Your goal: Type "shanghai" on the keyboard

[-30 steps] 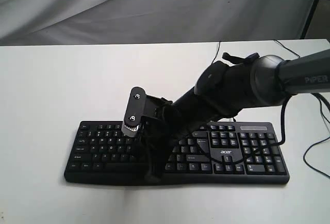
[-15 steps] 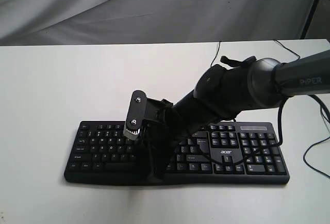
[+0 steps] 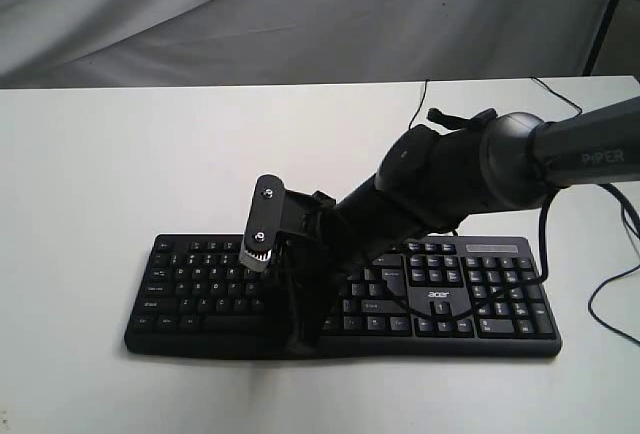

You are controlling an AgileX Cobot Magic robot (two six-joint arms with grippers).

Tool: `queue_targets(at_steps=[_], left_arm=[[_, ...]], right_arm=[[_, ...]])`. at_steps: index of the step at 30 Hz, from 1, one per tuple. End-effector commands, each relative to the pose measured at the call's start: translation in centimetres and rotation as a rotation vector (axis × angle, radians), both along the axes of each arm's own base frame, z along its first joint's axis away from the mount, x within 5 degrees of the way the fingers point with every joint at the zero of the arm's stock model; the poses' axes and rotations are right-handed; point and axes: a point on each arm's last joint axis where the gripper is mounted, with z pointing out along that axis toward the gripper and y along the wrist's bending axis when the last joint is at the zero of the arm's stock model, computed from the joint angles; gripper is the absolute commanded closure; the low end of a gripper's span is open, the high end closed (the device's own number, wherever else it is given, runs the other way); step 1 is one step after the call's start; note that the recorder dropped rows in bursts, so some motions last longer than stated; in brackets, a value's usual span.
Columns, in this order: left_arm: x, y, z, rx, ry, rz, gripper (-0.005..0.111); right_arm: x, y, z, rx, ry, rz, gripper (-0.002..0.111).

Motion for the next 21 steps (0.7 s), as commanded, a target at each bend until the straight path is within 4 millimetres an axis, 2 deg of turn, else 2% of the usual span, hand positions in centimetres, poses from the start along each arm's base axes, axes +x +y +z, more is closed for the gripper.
queue_targets(at_steps=[1,9,14,21], left_arm=[[0.0,0.0,-0.1,-0.004,0.003,-0.004,0.106],[0.0,0.0,-0.1,-0.004,0.003,-0.004,0.106],[0.0,0.0,-0.1,-0.004,0.003,-0.004,0.106],[0.0,0.0,-0.1,-0.004,0.003,-0.004,0.106]], right_arm=[[0.0,-0.3,-0.1,-0.008,-0.004,0.001,0.108],[0.0,-0.3,-0.1,-0.01,-0.004,0.003,0.108],[0.1,-0.4,-1.3,-0.027,0.014,-0.001,0.108],[0.1,-0.4,-1.4,-0.031,0.012,0.001,0.108]])
